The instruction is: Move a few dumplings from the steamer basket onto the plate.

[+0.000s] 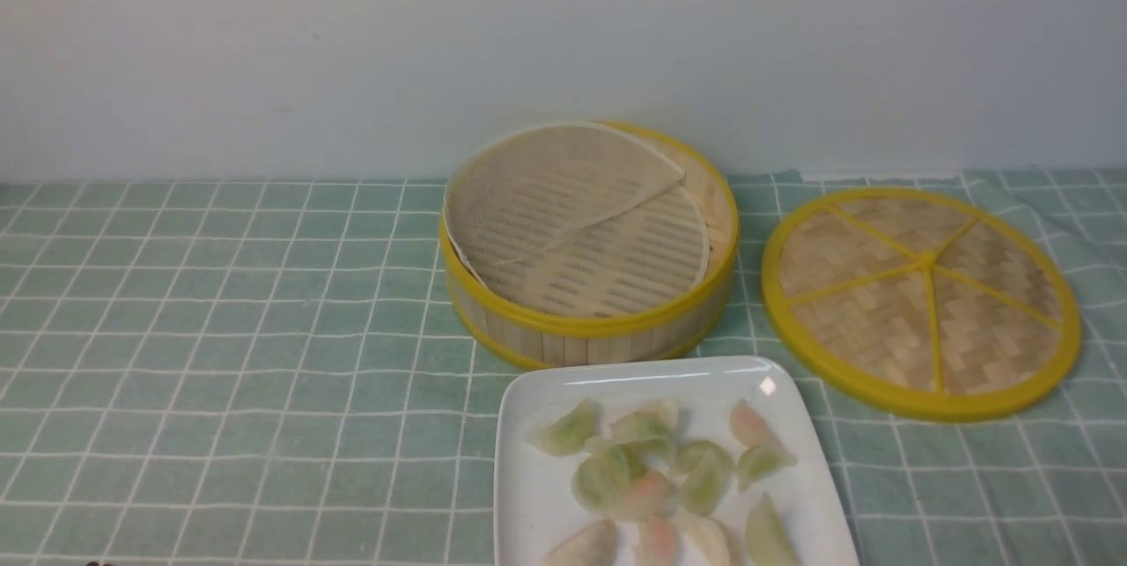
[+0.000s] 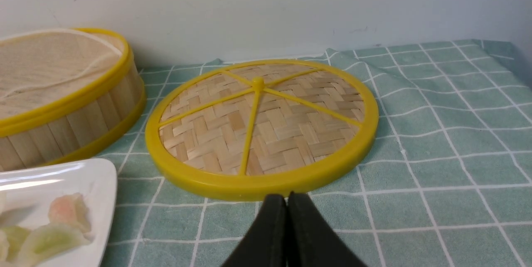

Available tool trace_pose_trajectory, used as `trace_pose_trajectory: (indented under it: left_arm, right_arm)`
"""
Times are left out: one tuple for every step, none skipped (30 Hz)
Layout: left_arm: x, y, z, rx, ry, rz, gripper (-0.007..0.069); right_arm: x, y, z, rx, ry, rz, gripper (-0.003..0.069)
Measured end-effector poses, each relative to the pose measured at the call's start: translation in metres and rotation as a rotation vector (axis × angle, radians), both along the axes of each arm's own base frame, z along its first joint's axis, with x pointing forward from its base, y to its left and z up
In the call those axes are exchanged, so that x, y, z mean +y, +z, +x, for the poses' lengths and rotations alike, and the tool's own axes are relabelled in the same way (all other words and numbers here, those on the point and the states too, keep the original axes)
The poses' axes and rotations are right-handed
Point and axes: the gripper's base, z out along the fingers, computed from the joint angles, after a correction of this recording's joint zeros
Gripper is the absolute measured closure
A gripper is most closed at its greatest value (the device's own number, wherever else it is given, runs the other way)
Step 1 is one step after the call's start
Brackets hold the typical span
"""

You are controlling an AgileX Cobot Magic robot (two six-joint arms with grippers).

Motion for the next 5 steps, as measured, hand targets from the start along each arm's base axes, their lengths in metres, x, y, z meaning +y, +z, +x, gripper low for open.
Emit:
trace_pose_trajectory:
  left_arm:
    - [0.0, 0.0, 0.0, 0.0, 0.0, 0.0, 0.0631]
    - [0.0, 0.0, 0.0, 0.0, 0.0, 0.0, 0.0631]
    - [0.0, 0.0, 0.0, 0.0, 0.0, 0.0, 0.0631]
    - [0.0, 0.0, 0.0, 0.0, 0.0, 0.0, 0.0631]
    - [0.0, 0.0, 0.0, 0.0, 0.0, 0.0, 0.0631]
  right_arm:
    - [0.0, 0.0, 0.0, 0.0, 0.0, 0.0, 0.0673]
    - [0.0, 0.0, 0.0, 0.0, 0.0, 0.0, 0.0673]
    - [0.0, 0.0, 0.0, 0.0, 0.0, 0.0, 0.0673]
    - [0.0, 0.0, 0.0, 0.0, 0.0, 0.0, 0.0673]
    - [0.0, 0.0, 0.0, 0.0, 0.0, 0.0, 0.0673]
